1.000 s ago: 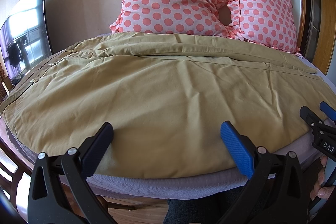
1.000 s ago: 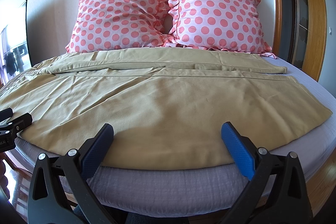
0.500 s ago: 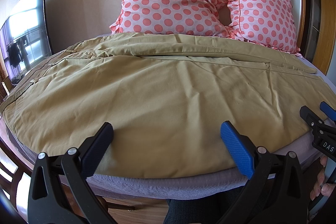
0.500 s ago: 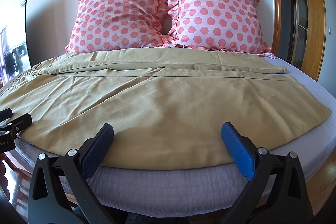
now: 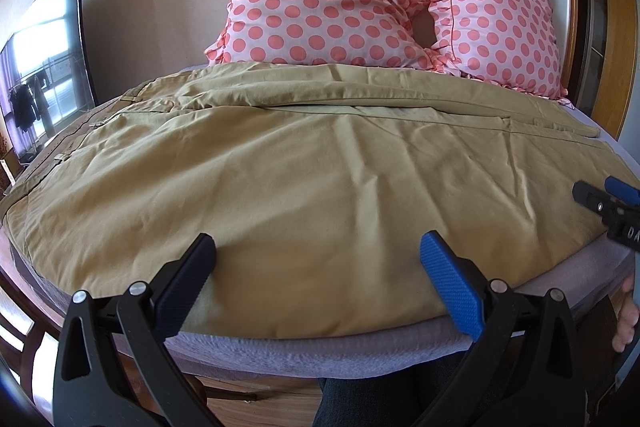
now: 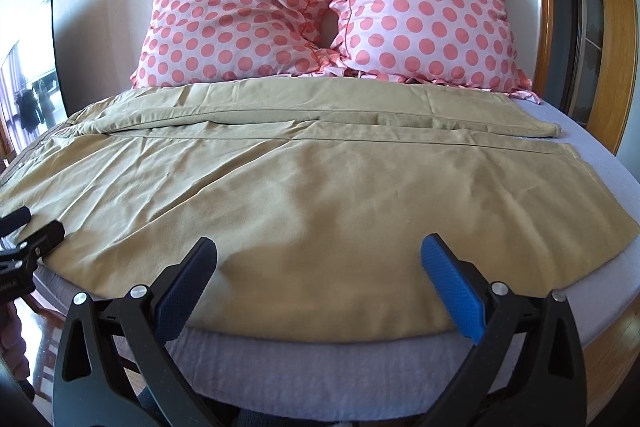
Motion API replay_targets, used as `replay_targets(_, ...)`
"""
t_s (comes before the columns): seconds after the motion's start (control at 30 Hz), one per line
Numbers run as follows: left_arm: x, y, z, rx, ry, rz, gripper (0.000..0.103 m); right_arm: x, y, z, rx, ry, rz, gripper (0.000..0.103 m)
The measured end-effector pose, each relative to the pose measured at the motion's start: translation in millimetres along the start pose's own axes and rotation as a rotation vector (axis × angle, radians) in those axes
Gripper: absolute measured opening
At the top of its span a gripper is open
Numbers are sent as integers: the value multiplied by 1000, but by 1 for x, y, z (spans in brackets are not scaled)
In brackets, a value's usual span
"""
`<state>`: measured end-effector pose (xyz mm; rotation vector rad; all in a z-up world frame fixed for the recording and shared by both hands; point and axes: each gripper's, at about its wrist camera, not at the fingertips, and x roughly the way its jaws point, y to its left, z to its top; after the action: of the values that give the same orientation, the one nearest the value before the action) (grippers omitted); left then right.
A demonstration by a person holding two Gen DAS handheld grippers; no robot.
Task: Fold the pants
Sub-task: 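Reach the right tool to the trouser hem and grasp it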
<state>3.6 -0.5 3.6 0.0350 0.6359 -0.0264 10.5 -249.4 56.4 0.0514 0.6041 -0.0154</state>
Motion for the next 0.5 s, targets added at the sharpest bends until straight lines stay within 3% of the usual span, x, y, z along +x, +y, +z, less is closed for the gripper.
replay_targets(0.17,-6,5,4,-16,22,-14,101,21,-77,78,210,-9,-83,102)
replay_targets(0.33,-15,18,20,-76,-55,-70,101,97,-136,153,305,77,-270,102)
replay_targets(0.4,-19,22,26,-95,-91,-102,101,134,-158,174,363,134,-319,85)
replay_targets(0.5,-16,24,34,-105,-107,-141,101,192,-186,197,455,216,-371,70)
